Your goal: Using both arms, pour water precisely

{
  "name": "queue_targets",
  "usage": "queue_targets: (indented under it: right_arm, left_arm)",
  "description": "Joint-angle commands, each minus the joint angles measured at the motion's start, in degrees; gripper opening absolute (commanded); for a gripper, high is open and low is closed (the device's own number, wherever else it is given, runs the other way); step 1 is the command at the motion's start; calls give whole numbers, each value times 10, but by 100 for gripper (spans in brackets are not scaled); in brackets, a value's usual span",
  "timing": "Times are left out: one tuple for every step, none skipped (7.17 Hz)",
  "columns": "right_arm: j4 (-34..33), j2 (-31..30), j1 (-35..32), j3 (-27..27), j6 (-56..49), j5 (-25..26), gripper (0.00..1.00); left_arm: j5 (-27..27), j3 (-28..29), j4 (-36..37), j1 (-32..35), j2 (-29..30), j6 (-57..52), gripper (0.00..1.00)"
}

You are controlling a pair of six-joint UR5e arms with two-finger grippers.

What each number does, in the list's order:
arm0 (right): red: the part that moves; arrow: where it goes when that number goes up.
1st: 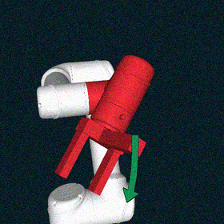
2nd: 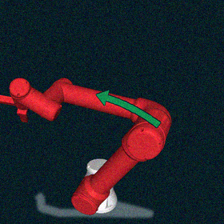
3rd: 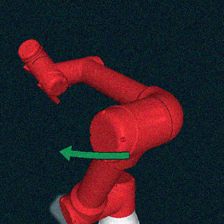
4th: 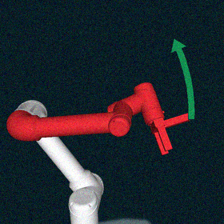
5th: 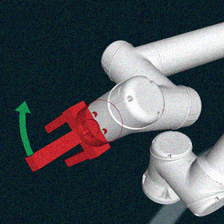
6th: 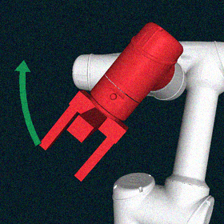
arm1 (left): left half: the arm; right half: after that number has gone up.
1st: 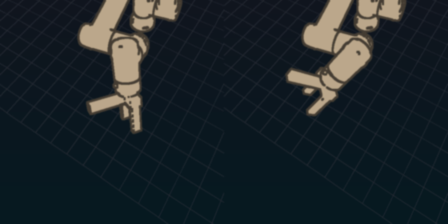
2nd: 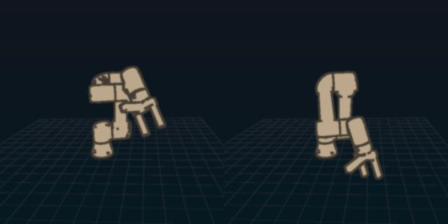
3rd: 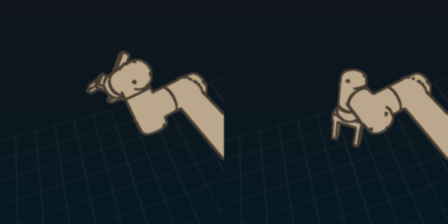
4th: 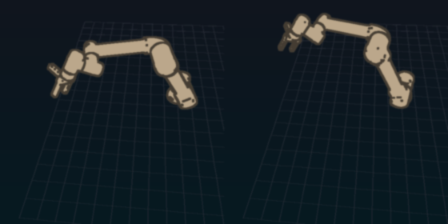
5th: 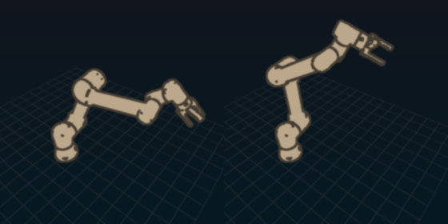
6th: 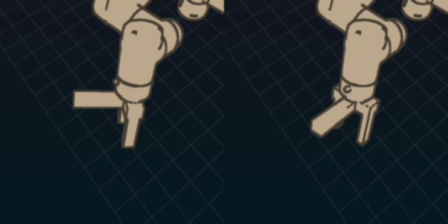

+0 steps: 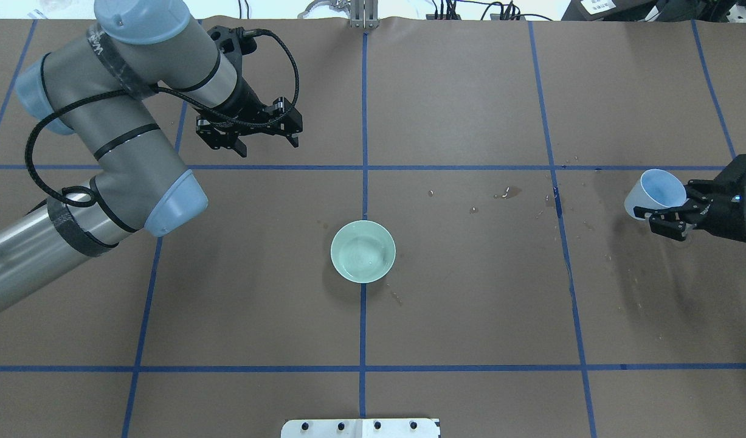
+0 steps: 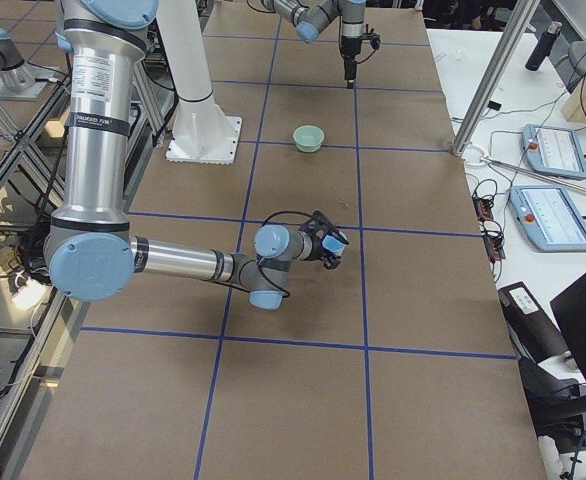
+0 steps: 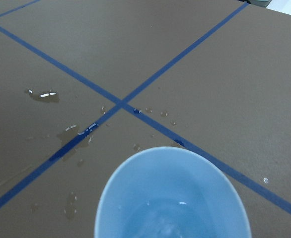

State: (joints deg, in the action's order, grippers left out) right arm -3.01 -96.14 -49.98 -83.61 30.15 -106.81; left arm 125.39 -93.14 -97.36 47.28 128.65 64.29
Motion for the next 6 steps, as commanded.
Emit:
queue_targets:
  right_arm:
    - [-180, 18, 2, -123, -1, -2, 11]
    - [-238, 23, 20, -164, -2, 3, 11]
    - [-288, 44, 41, -182, -3, 5, 11]
    - [-350, 60, 72, -206, -8, 7, 11]
    - [-415, 74, 100, -227, -21, 11, 11]
    - [-464, 102, 125, -238, -25, 28, 11]
  left_arm:
    - [0, -37, 52, 25, -37, -87, 99]
    - [0, -77, 59, 40, -95, -137, 99]
    - [1, -98, 59, 58, -136, -181, 99]
    - [1, -113, 58, 66, -168, -211, 99]
    - [1, -117, 59, 81, -187, -246, 99]
    - [1, -113, 59, 92, -197, -280, 99]
